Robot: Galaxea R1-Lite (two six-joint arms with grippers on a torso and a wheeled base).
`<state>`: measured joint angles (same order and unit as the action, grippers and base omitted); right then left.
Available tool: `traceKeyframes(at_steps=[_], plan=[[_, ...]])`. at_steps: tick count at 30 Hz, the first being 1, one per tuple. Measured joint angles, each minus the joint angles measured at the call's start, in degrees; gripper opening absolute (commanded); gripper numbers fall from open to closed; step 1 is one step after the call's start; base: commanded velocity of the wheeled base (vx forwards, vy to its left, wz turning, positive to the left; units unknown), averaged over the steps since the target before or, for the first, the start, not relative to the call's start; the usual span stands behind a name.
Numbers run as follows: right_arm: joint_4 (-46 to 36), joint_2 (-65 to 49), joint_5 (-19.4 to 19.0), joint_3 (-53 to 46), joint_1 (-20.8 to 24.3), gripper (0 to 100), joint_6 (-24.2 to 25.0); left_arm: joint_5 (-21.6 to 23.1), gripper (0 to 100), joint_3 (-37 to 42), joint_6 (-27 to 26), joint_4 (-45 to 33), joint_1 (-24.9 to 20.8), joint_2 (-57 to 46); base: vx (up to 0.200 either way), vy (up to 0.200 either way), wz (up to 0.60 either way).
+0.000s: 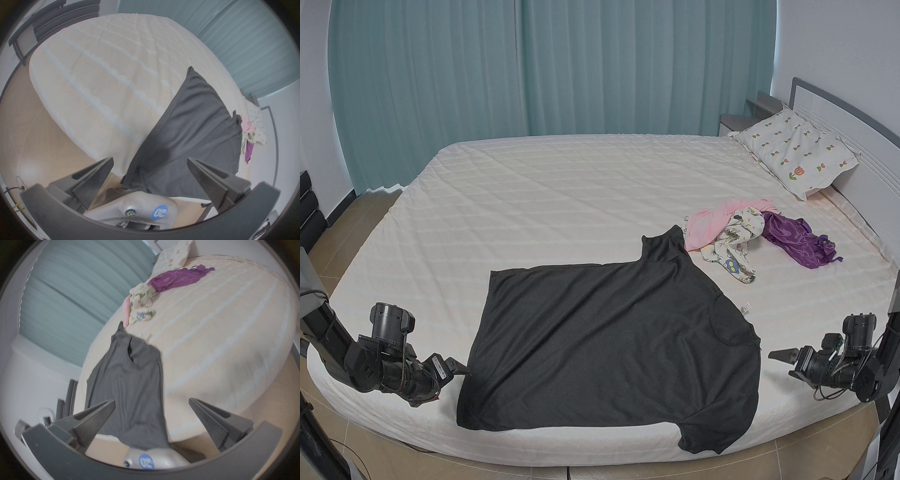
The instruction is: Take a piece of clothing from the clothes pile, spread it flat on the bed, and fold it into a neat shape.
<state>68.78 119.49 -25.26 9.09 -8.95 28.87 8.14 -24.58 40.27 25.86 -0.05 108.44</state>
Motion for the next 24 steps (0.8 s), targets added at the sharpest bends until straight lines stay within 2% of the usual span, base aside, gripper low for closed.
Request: traceKeyframes(at_steps=[4,8,13,16,24], plan=[[0.0,1.5,2.9,6.0,0.8,100,7.7,1.5,100,-1.5,2.7,0.1,0.5,0.0,0.05,0.0,0.0],[-0.4,4.0,4.8,11.3,1.9,100,12.9,2.3,100,-2.6,5.0,0.4,0.9,0.2,0.0,0.0,0.0],[-0.8,7.4,5.5,16.9,2.7,100,14.2,2.7,100,-3.5,6.6,0.8,1.0,0.9,0.0,0.0,0.0],[-2.2,9.7,5.7,21.1,3.4,100,14.3,2.8,100,-3.8,7.6,1.8,1.1,1.3,0.2,0.0,0.0],[-5.8,15.3,5.9,29.5,7.7,100,14.4,2.9,100,-3.7,8.3,3.0,1.0,2.5,0.0,0.0,0.0]])
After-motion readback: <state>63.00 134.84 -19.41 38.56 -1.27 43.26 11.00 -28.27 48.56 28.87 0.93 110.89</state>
